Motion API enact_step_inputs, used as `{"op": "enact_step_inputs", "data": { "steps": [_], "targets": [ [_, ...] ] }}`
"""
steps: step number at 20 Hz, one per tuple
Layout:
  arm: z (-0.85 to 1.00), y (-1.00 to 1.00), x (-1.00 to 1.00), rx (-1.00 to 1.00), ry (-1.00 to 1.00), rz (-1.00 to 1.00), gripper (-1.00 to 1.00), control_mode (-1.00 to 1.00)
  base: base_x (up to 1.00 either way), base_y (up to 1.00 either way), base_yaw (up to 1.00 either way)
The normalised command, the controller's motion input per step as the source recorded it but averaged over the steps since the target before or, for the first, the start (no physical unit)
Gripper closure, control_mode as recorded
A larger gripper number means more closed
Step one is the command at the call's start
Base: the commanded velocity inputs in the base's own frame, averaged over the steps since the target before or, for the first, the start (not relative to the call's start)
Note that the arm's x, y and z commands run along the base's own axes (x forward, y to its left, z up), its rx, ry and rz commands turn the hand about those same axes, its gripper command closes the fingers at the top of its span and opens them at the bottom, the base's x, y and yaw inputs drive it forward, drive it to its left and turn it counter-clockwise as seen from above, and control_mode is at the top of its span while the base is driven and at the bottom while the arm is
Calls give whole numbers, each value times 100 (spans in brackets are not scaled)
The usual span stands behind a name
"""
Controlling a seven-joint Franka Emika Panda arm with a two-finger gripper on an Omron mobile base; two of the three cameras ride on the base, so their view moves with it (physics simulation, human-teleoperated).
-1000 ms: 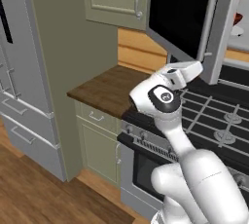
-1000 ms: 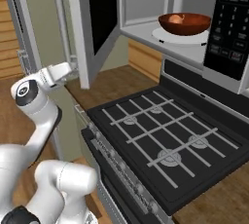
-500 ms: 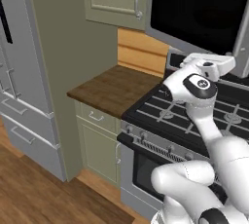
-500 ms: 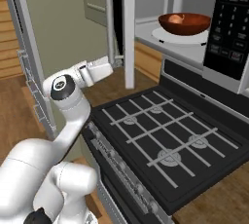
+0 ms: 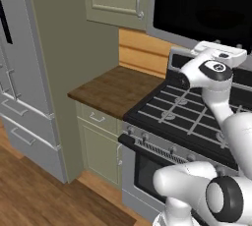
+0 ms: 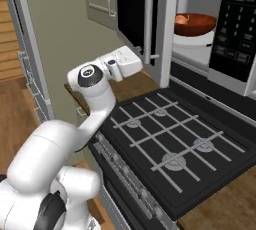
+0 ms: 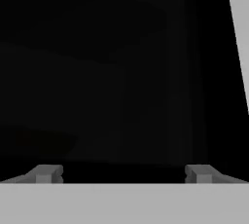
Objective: Pick the onion from the sink and place it in the bowl. Then pick the bowl and place it in the microwave. Then close the microwave door and press the start button.
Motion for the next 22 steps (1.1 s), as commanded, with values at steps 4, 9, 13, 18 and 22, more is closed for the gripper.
{"op": "enact_step_inputs", "data": {
  "steps": [4,9,13,18,22],
  "targets": [
    [5,-4,87,5,0,5,-100,-100,0,0,0],
    [25,-54,72,12,-3,8,-100,-100,0,0,0],
    [15,-61,65,13,-2,12,-100,-100,0,0,0],
    [5,-63,47,10,-1,11,-100,-100,0,0,0],
    [0,-74,57,9,0,13,-100,-100,0,0,0]
  ]
}}
